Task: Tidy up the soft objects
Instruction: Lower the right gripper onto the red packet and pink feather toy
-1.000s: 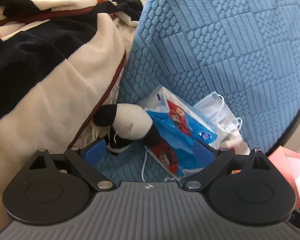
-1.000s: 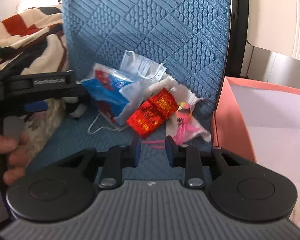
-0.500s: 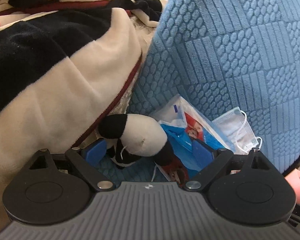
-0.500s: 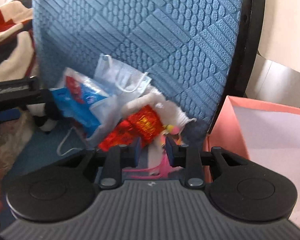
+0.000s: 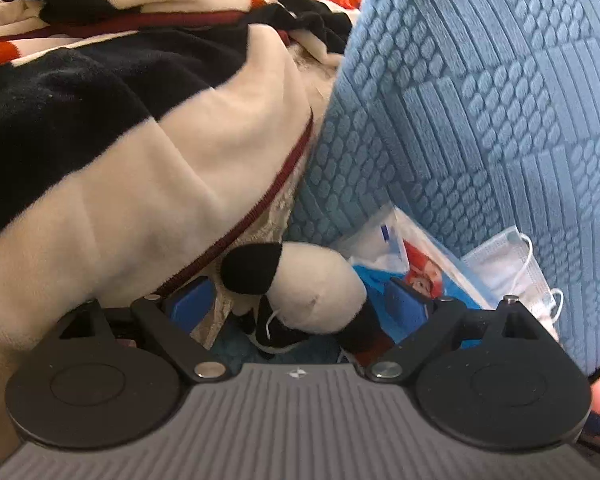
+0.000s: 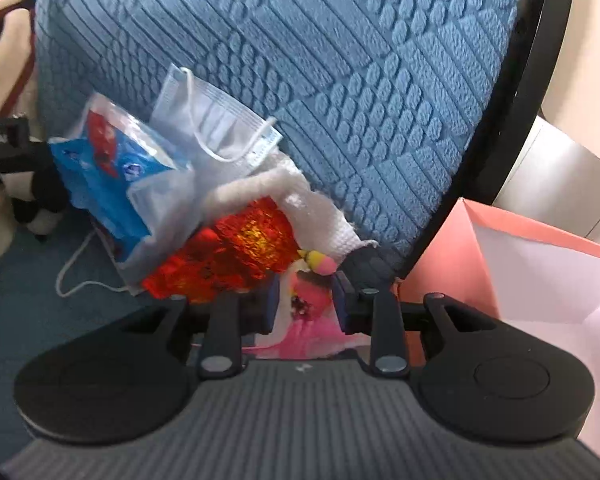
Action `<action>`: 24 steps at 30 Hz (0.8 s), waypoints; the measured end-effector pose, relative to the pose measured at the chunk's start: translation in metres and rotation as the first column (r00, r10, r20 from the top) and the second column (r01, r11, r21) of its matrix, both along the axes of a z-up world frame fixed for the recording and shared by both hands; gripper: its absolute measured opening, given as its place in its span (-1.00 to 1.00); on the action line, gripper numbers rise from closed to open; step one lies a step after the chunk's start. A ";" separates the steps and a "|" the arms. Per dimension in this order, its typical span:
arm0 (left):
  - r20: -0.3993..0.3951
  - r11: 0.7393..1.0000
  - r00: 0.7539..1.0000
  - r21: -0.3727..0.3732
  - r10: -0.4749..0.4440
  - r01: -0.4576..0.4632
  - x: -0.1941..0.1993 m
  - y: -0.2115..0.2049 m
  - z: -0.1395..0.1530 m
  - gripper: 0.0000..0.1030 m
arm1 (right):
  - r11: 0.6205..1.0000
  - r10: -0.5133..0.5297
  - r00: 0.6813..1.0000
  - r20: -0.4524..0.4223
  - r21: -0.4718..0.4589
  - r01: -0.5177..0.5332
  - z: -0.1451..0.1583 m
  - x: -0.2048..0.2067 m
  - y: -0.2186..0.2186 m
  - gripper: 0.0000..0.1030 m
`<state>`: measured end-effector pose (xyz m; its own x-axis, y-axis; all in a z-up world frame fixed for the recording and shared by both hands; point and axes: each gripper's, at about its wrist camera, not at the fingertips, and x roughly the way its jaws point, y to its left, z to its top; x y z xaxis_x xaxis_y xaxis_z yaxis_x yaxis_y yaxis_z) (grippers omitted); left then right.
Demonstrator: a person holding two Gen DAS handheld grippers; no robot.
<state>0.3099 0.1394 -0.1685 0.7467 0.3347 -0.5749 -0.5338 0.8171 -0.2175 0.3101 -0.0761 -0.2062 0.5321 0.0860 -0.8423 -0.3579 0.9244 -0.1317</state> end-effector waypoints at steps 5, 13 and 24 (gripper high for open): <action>-0.029 0.999 0.999 0.024 0.031 -0.030 0.009 -0.002 -0.004 0.78 | 1.000 0.009 1.000 -0.023 -0.028 -0.010 -0.012 0.009 -0.001 -0.32; -0.046 0.999 0.998 0.000 0.041 -0.041 0.012 0.006 -0.003 0.40 | 0.999 0.003 0.996 -0.088 -0.035 -0.006 -0.036 0.019 -0.006 -0.34; -0.044 0.999 0.999 -0.036 -0.020 0.019 0.002 0.005 0.005 -0.12 | 0.999 0.053 0.998 -0.042 0.015 -0.052 -0.009 0.014 -0.015 -0.39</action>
<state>0.3121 0.1448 -0.1640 0.7261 0.2995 -0.6190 -0.5278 0.8197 -0.2225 0.3244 -0.0914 -0.2148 0.4903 0.1252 -0.8625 -0.4112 0.9058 -0.1023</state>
